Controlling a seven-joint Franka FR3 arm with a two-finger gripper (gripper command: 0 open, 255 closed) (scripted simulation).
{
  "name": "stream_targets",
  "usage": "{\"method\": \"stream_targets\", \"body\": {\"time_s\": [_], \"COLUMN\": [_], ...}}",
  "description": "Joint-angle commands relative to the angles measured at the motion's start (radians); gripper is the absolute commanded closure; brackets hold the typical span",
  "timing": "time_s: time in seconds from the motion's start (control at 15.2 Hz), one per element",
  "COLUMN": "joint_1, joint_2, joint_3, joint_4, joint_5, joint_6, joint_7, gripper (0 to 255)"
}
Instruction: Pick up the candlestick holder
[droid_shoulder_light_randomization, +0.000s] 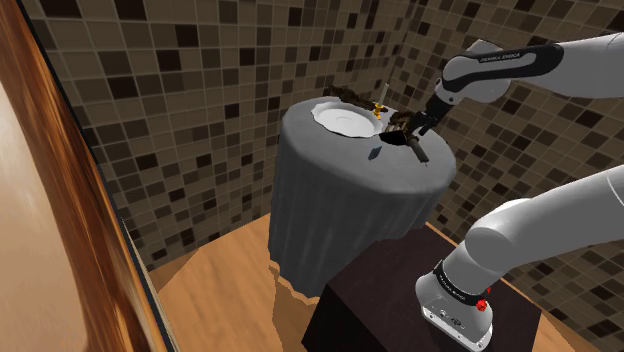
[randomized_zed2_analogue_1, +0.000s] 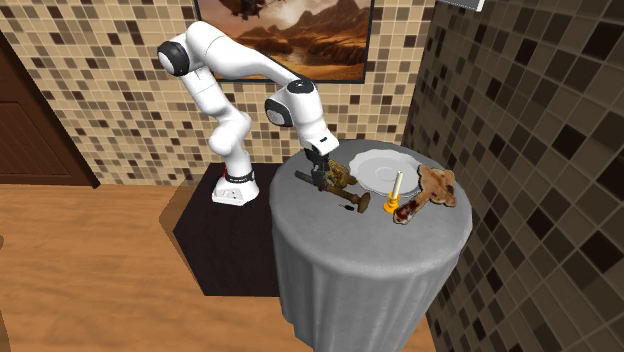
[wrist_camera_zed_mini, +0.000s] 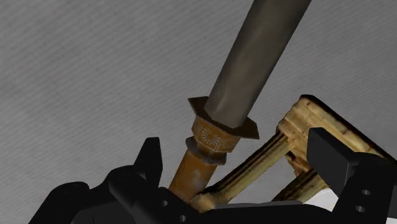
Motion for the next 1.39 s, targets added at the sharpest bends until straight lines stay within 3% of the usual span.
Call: {"method": "stream_targets", "body": {"time_s": [0.0, 0.2, 0.26, 0.86, 1.32], "joint_1": [0.006, 0.01, 0.011, 0.01, 0.003], "joint_2": [0.019, 0.029, 0.029, 0.028, -0.01], "joint_3": [-0.003, -0.01, -0.009, -0.01, 0.01], "joint_4": [-0.024, -0.038, -0.037, -0.038, 0.027], "joint_5": [0.006, 0.009, 0.01, 0.009, -0.006], "joint_6": [0.029, 0.052, 0.052, 0.052, -0.048], "joint_7": [-0.006, -0.012, -0.01, -0.011, 0.015], "gripper": [0, 0, 255, 255, 255]}}
